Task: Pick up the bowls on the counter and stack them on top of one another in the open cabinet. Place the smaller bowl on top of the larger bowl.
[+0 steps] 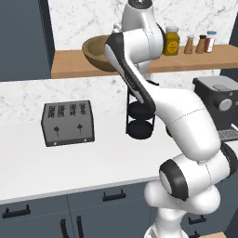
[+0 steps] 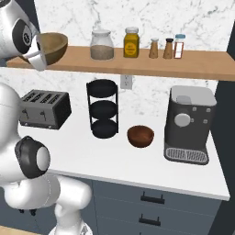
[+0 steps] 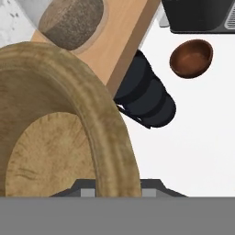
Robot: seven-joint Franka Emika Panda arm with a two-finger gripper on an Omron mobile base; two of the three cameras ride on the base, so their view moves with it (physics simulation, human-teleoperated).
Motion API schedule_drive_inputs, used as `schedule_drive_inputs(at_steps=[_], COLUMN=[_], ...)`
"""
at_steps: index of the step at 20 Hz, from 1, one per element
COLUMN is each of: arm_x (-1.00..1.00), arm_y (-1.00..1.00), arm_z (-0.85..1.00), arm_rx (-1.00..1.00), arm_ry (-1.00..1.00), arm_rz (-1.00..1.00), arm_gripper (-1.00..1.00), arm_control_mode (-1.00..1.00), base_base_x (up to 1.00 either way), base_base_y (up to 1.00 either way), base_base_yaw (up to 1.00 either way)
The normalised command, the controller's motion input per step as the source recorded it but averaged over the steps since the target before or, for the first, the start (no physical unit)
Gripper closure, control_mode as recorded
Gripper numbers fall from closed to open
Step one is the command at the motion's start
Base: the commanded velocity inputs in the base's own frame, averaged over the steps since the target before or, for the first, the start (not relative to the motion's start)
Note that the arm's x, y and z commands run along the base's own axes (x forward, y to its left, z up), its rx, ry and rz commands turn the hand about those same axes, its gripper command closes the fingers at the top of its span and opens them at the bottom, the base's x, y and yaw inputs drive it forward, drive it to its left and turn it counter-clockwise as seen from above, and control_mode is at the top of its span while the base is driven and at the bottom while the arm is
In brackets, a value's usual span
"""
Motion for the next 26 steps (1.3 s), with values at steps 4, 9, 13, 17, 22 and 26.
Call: schedule_drive_inputs(at_steps=[4, 9, 13, 17, 22, 26], arm_x=[0.59, 0.36, 0.01, 0.06, 0.32, 0.71], arm_y=[0.00, 0.00, 0.00, 0.00, 0.00, 0.03], arm_z=[-0.02, -0.04, -0.29, -0.38, -0.11, 0.06], arm_rx=[0.00, 0.00, -0.01, -0.01, -0.01, -0.02], arm_ry=[0.00, 0.00, 0.00, 0.00, 0.00, 0.01], arm_rz=[0.00, 0.00, 0.00, 0.00, 0.00, 0.00], arm_gripper=[1.00, 1.00, 1.00, 1.00, 1.00, 1.00], arm_control_mode=[-1.00, -1.00, -1.00, -1.00, -1.00, -1.00], base_base_x=[0.00, 0.00, 0.00, 0.00, 0.00, 0.00], base_base_y=[0.00, 0.00, 0.00, 0.00, 0.00, 0.00], base_base_yaw=[0.00, 0.00, 0.00, 0.00, 0.00, 0.00])
